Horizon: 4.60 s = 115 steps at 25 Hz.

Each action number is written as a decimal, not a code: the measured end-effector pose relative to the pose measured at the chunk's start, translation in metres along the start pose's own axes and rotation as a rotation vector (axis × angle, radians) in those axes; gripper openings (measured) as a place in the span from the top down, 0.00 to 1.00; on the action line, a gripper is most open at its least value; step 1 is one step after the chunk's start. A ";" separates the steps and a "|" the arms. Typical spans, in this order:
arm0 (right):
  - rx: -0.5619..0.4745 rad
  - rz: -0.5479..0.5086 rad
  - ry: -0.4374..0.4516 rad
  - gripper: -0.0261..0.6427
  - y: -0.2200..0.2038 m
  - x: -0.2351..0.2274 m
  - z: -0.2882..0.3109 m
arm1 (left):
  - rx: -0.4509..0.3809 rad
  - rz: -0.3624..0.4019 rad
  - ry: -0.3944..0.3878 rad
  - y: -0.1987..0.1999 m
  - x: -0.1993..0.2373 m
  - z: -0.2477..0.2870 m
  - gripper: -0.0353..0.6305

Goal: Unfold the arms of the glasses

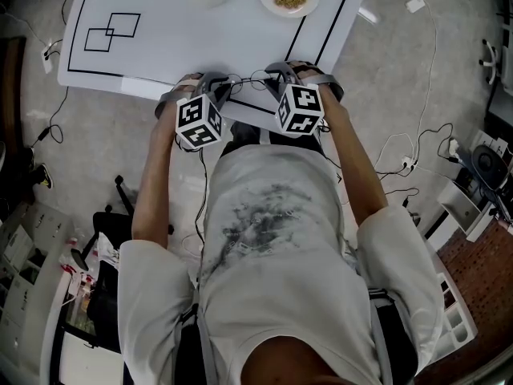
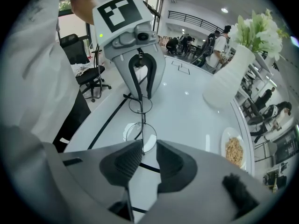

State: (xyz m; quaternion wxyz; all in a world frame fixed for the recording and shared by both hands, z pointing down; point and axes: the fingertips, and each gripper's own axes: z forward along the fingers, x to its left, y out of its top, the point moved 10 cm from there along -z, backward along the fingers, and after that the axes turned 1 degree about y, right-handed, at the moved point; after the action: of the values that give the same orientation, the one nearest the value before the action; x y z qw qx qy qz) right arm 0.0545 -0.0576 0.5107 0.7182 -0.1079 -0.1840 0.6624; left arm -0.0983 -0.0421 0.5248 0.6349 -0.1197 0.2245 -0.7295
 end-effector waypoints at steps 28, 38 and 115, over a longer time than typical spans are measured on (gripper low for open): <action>0.037 -0.233 0.270 0.88 0.010 -0.012 0.009 | 0.065 0.046 -0.152 0.005 0.006 0.006 0.90; 0.006 -0.149 0.325 0.88 0.009 -0.022 0.010 | 0.079 0.010 -0.228 0.007 0.012 0.008 0.90; -0.491 0.455 0.080 0.94 -0.028 -0.020 -0.060 | -0.243 -0.302 -0.039 0.013 0.025 -0.048 0.94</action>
State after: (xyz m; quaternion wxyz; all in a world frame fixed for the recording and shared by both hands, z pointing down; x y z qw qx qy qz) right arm 0.1037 -0.0750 0.4645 0.5112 -0.3416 -0.2810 0.7369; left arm -0.1131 -0.0598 0.4742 0.5032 -0.2420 0.2781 -0.7816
